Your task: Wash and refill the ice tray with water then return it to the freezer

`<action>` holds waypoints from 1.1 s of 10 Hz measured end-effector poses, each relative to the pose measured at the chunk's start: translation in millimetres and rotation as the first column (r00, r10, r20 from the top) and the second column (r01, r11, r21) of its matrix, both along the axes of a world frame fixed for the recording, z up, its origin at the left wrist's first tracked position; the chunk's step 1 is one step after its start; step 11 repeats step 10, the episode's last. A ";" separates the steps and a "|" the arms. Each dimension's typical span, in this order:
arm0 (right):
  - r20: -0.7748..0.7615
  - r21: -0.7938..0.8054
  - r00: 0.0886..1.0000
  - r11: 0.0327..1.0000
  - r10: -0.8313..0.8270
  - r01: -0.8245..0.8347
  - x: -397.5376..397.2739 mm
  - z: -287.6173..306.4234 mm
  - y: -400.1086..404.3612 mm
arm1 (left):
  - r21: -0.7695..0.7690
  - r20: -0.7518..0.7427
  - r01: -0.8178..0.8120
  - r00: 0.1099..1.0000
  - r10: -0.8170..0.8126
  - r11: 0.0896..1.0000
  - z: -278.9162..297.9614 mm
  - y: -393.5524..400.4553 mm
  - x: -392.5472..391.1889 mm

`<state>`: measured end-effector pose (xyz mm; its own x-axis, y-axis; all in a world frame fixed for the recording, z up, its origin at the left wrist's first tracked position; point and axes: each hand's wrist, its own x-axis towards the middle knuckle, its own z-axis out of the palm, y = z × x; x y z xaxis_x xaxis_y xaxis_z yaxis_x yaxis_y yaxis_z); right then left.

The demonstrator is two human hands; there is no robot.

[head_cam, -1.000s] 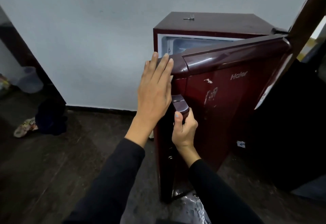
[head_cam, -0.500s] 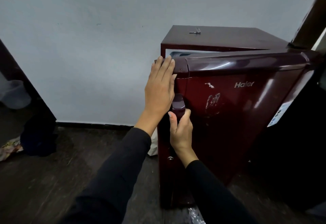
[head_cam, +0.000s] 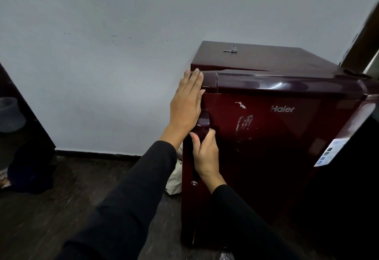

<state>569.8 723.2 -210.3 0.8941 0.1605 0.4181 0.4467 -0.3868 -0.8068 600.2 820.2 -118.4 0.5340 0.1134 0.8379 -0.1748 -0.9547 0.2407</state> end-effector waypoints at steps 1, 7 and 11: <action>-0.007 -0.019 1.000 1.000 0.006 -0.006 10.6 0.0 5.8 | 0.003 -0.029 -0.004 1.000 0.004 1.000 2.5 6.0 9.4; -0.113 -0.144 0.993 0.989 0.026 -0.042 43.2 12.2 17.0 | -0.049 -0.211 0.050 0.976 -0.059 0.998 18.6 27.4 38.4; -0.259 -0.179 0.963 0.976 0.072 -0.121 46.3 31.1 6.5 | -0.178 -0.253 0.015 0.966 -0.061 0.984 24.0 7.7 33.8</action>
